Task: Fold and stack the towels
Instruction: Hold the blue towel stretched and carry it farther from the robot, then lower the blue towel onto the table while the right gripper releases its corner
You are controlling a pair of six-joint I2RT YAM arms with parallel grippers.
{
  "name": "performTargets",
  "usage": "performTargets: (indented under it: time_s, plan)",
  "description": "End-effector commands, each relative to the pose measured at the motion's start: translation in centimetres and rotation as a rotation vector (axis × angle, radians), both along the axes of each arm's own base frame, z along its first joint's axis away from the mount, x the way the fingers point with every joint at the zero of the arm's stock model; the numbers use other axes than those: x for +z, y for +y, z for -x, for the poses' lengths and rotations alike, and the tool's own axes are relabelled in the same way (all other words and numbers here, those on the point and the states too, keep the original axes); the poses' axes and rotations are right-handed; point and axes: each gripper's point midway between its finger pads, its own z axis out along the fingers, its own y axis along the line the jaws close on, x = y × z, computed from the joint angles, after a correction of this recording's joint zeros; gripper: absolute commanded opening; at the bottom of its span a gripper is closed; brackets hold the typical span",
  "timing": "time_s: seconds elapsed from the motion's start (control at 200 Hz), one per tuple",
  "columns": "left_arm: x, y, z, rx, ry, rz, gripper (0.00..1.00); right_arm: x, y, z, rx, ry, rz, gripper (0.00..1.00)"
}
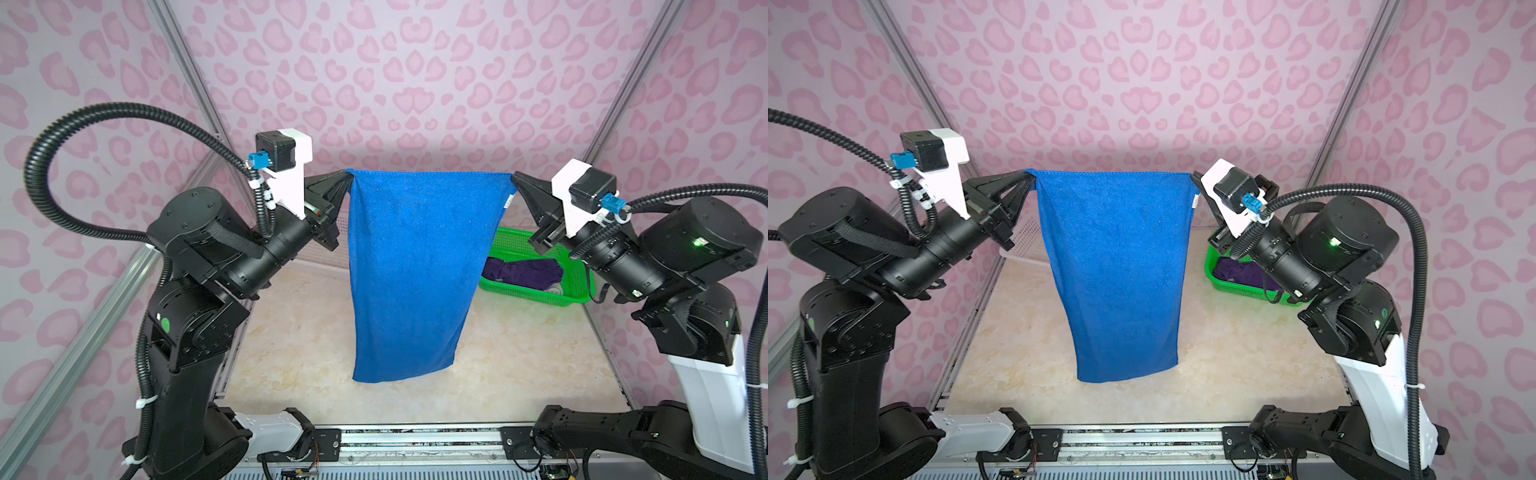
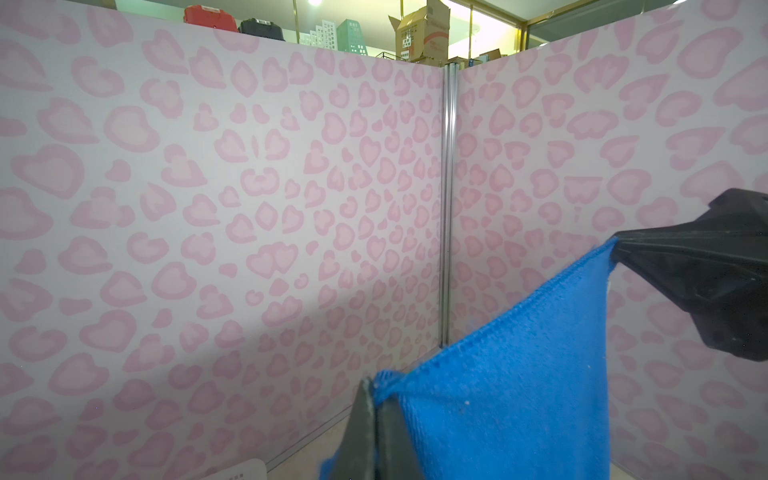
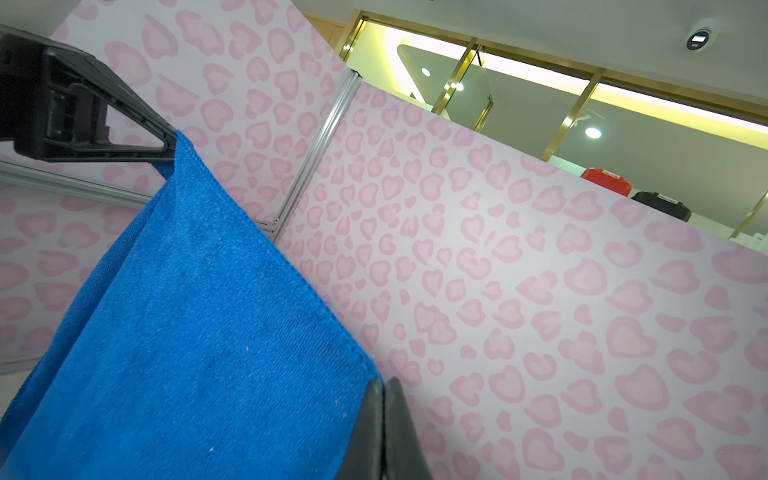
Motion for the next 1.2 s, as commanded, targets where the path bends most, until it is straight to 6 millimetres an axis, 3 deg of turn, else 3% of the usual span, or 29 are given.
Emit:
performTargets:
  time_s: [0.0, 0.18, 0.37, 0.54, 0.56, 0.665, 0.765, 0.94, 1.085, 1.195]
  plan:
    - [0.4, 0.1, -2.6, 0.112, -0.067, -0.037, 0.03, 0.1, -0.3, -2.4, -0.122, -0.026, 0.014, 0.00]
    - [-2.3, -1.4, -8.8, 0.201, -0.037, -0.118, 0.03, -2.0, -0.3, -7.5, -0.237, 0.020, 0.067, 0.00]
    - [-8.2, -2.4, -17.9, 0.285, 0.075, -0.190, 0.03, -6.4, -2.1, -15.3, -0.324, 0.137, 0.073, 0.00]
    - [-14.3, -2.0, -27.1, 0.379, 0.179, -0.215, 0.03, -11.7, -3.6, -23.1, -0.396, 0.253, 0.084, 0.00]
    - [-14.1, -1.8, -27.6, 0.383, 0.175, -0.206, 0.03, -12.8, -3.7, -24.4, -0.410, 0.273, 0.091, 0.00]
    - [-17.9, -2.3, -32.7, 0.416, 0.208, -0.214, 0.03, -16.3, -4.4, -28.9, -0.439, 0.340, 0.099, 0.00]
    - [-20.8, -3.0, -36.3, 0.440, 0.206, -0.225, 0.03, -19.8, -4.6, -32.5, -0.461, 0.399, 0.116, 0.00]
    - [-27.3, -4.0, -39.2, 0.430, 0.274, -0.283, 0.03, -26.6, -3.8, -36.1, -0.451, 0.520, 0.178, 0.00]
    - [-32.5, -4.4, -39.7, 0.410, 0.370, -0.348, 0.03, -31.1, -2.4, -36.4, -0.386, 0.613, 0.203, 0.00]
    - [-34.5, -5.6, -38.8, 0.328, 0.422, -0.375, 0.03, -33.4, -0.8, -35.4, -0.296, 0.660, 0.198, 0.00]
